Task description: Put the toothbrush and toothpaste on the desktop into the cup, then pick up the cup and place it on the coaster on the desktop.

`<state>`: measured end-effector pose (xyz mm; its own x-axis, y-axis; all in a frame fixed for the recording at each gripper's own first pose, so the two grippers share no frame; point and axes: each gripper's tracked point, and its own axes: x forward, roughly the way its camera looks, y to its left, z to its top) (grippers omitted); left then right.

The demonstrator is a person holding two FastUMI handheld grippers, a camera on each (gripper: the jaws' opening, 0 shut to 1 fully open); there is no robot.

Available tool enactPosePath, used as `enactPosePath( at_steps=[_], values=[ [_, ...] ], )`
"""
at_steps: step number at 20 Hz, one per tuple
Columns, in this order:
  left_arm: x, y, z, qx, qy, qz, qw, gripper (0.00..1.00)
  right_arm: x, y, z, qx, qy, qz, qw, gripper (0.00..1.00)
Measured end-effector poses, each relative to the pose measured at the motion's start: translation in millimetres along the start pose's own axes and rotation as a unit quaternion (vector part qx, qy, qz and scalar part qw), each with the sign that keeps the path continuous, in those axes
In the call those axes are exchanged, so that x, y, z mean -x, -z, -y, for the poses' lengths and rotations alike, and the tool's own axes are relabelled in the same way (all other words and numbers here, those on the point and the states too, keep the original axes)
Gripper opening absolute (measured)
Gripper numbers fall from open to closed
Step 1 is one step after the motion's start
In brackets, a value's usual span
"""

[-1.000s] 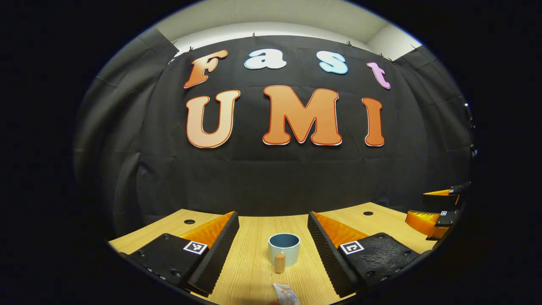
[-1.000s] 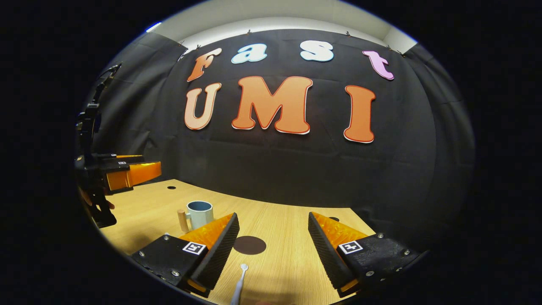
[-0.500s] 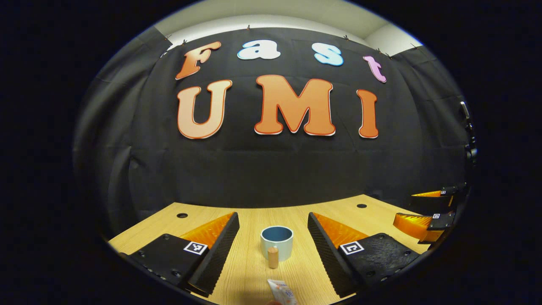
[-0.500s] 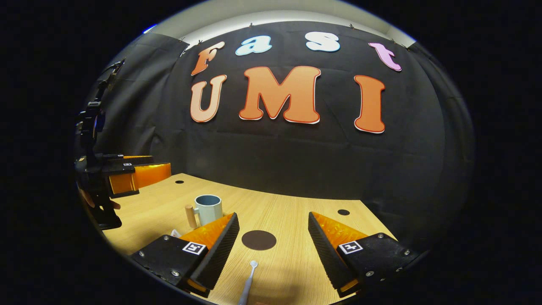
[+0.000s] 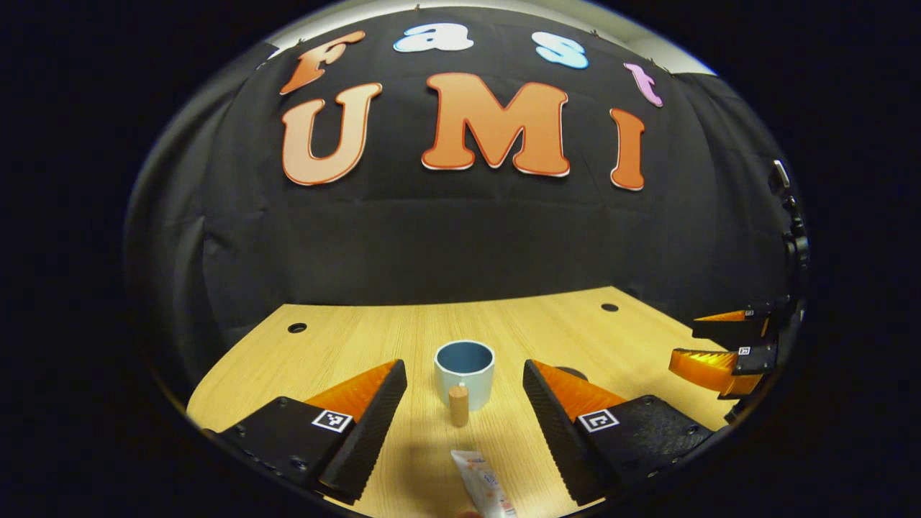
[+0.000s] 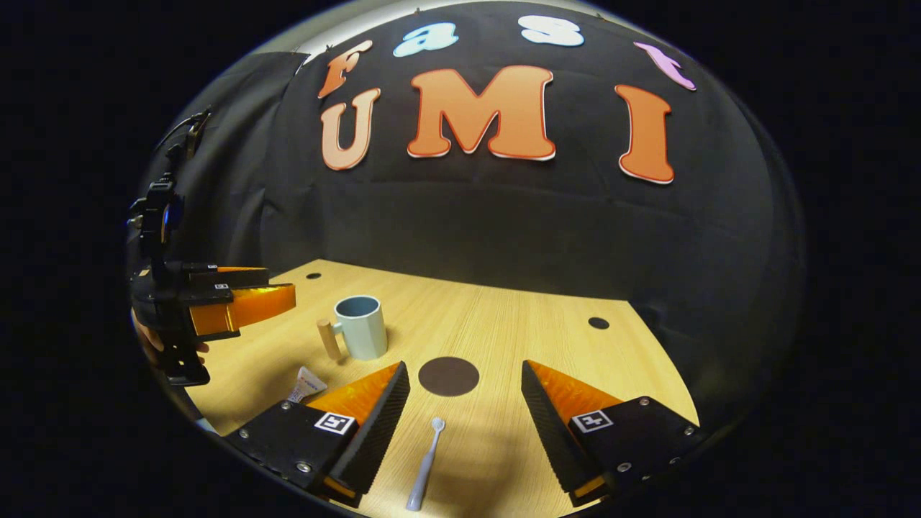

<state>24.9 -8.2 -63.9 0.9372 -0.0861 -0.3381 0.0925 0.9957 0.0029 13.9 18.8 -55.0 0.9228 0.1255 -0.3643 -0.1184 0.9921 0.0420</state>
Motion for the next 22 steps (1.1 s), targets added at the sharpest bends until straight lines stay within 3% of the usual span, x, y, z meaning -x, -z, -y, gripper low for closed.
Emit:
enactPosePath(
  at_steps=[3, 5, 8, 10, 14, 15, 16, 18, 22],
  values=[
    [-13, 15, -7, -0.014, 0.012, -0.048, 0.999, 0.98, -6, 29, 4, -0.017, -0.007, -0.079, 0.997, 0.87],
    [-17, 29, -5, -0.010, 0.028, -0.089, 0.996, 0.98, -6, 42, -9, -0.045, -0.042, -0.125, 0.990, 0.81],
    [-24, 46, 2, 0.004, 0.050, -0.140, 0.989, 0.98, -4, 53, -20, -0.085, -0.075, -0.169, 0.979, 0.74],
    [-23, 50, 2, 0.007, 0.060, -0.168, 0.984, 0.98, -5, 57, -18, -0.089, -0.072, -0.190, 0.975, 0.73],
    [-20, 60, 4, 0.017, 0.080, -0.243, 0.967, 0.98, -7, 68, -19, -0.070, -0.073, -0.219, 0.970, 0.73],
    [-20, 61, 5, 0.022, 0.086, -0.258, 0.962, 0.98, -7, 70, -20, -0.064, -0.075, -0.225, 0.969, 0.67],
    [-23, 59, 4, 0.028, 0.086, -0.269, 0.959, 0.98, -7, 72, -22, -0.059, -0.076, -0.233, 0.968, 0.73],
    [-18, 64, 3, 0.028, 0.082, -0.301, 0.950, 0.98, -10, 80, -26, -0.050, -0.080, -0.248, 0.964, 0.72],
    [-13, 71, 3, 0.039, 0.077, -0.357, 0.930, 0.95, -11, 93, -29, -0.035, -0.085, -0.276, 0.957, 0.65]
  ],
)
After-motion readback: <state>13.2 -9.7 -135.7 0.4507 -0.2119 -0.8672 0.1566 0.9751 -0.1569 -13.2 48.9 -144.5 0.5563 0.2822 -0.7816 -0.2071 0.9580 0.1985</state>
